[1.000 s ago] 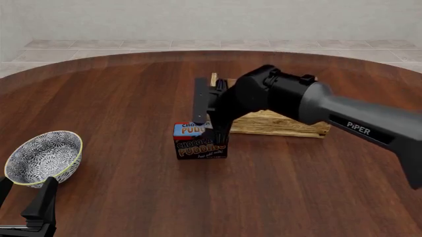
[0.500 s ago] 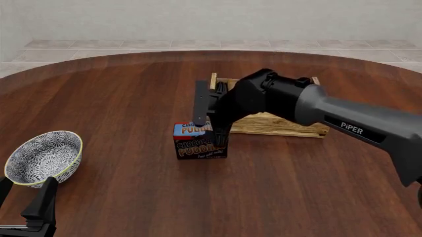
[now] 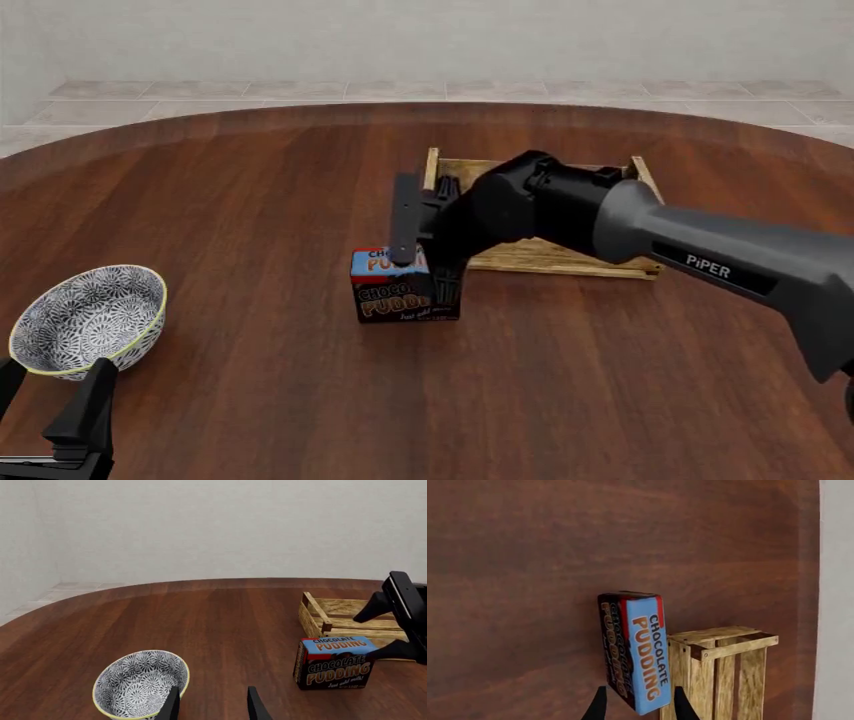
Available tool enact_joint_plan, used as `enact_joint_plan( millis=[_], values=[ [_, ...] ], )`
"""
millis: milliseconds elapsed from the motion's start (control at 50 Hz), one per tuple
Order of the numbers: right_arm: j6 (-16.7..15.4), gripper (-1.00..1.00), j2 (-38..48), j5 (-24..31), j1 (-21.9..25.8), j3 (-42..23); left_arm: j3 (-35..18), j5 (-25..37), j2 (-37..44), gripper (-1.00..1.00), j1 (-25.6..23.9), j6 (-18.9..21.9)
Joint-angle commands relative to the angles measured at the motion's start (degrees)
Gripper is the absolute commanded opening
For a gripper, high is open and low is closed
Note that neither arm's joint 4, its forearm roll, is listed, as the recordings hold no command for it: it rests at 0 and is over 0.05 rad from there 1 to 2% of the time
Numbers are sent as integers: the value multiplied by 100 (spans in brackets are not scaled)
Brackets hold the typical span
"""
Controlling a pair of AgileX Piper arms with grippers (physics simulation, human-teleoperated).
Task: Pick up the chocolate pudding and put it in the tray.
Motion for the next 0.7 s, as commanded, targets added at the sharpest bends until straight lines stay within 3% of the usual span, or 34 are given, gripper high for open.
enact_joint_plan(
  millis=[20, 700],
  values=[
    [-9, 100, -6, -39, -29, 58, 0, 0, 1, 100, -1, -1],
    [28, 100, 271, -161, -162, -152, 0, 0, 0, 100, -1, 0]
  ],
)
